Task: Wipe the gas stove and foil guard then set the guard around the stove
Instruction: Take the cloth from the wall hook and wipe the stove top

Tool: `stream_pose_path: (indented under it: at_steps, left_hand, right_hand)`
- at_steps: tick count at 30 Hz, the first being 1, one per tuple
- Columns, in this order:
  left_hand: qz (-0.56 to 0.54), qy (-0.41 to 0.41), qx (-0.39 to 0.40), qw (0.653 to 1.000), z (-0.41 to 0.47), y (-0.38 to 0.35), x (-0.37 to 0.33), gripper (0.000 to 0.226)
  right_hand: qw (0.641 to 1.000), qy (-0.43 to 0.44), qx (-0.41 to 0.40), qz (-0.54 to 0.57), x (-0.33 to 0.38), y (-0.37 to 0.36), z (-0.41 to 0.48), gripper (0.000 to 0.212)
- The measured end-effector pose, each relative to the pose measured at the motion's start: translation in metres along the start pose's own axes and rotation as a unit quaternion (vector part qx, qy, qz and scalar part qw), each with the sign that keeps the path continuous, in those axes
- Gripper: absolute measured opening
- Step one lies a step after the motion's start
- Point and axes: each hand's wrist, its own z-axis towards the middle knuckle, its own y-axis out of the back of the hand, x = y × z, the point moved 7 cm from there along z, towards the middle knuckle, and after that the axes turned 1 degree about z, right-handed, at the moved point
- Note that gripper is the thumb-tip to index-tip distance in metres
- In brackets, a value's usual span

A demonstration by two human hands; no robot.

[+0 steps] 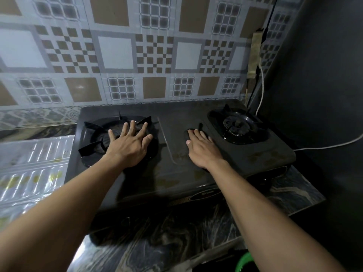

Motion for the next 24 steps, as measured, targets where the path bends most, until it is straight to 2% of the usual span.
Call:
stream_pose_path:
  at_steps: [4,7,11,17,24]
  left_hand:
    - [-0.005,0.002,0.001,1.000,0.003,-0.001,0.000,0.063]
    - [-0.001,0.003,-0.004,1.000,0.003,-0.001,0.000,0.064]
    - [-0.001,0.001,-0.004,1.000,0.002,-0.001,-0.001,0.065]
    - [0.016,0.015,-0.004,1.000,0.002,0.000,-0.002,0.066]
    - [0.007,0.010,-0.026,1.000,-0.002,0.004,-0.016,0.062]
  right_hand:
    - [0.997,0.072,0.013,0.019,0.064,-0.019,-0.009,0.052]
    - [0.996,0.084,0.003,0.031,0.089,-0.028,-0.023,0.052]
    - [0.996,0.084,-0.007,0.043,0.094,-0.028,-0.057,0.053]
    - [0.984,0.176,-0.032,0.024,0.095,-0.035,-0.113,0.050]
    - [0.986,0.151,-0.053,0.037,0.070,-0.033,-0.108,0.052]
